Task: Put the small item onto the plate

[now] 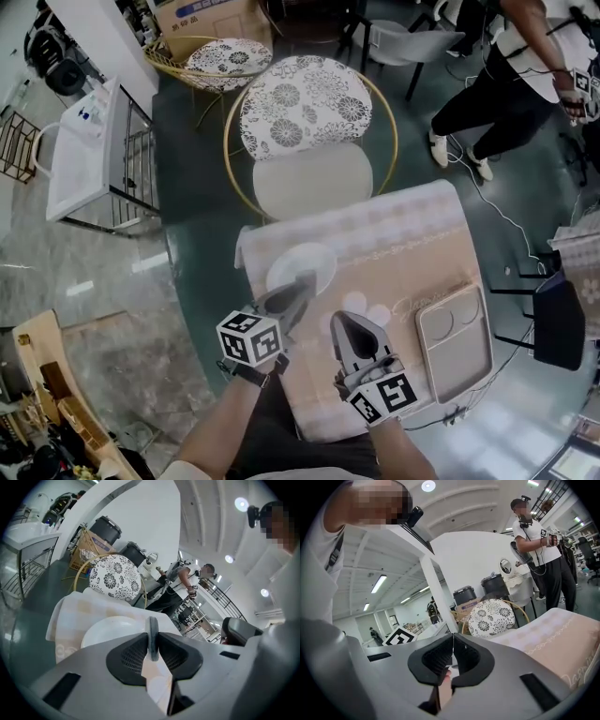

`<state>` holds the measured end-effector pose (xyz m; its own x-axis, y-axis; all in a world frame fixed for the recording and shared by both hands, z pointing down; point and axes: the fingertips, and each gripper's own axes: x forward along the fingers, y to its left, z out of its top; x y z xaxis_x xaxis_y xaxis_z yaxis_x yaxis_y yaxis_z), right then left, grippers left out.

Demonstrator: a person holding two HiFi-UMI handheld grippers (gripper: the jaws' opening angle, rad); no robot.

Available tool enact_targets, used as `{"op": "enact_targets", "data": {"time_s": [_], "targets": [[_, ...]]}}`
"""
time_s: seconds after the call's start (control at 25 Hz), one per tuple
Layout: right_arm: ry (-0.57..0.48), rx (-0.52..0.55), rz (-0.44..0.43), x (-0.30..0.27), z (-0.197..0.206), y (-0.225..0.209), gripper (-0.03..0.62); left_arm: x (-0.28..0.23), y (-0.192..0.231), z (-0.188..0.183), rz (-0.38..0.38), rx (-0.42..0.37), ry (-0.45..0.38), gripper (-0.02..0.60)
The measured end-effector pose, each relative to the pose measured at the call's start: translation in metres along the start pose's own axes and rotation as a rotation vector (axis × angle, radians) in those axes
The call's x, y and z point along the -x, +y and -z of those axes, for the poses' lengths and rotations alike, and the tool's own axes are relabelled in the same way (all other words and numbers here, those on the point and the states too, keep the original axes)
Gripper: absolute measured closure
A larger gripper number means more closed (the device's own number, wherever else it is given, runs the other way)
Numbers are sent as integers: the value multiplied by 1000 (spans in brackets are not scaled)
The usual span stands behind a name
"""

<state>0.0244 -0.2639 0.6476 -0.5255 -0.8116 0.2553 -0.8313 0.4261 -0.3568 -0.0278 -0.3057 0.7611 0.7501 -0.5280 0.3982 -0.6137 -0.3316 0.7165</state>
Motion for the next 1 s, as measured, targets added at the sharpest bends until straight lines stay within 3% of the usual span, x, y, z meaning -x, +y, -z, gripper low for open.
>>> {"op": "enact_targets", "data": {"time_s": [0.32, 0.44, 0.56, 0.64, 0.8, 1.0], "targets": [[2, -7, -9, -3, 2, -2, 580, -10, 22, 7, -48, 48, 27, 502], [6, -9, -20, -5, 3, -1, 580, -12, 26, 7, -85, 7, 52, 490], [8, -10, -30, -7, 2, 3, 580, -14, 28, 11, -131, -52, 100, 399], [8, -8, -39, -7, 0, 5, 580, -15, 30, 16, -165, -95, 135, 371], [13, -5, -45, -6, -1, 5, 580, -14, 31, 27, -201, -140, 205, 357], [19, -4, -57, -2, -6, 11, 580, -2, 40, 34, -250, -119, 225, 359]]}}
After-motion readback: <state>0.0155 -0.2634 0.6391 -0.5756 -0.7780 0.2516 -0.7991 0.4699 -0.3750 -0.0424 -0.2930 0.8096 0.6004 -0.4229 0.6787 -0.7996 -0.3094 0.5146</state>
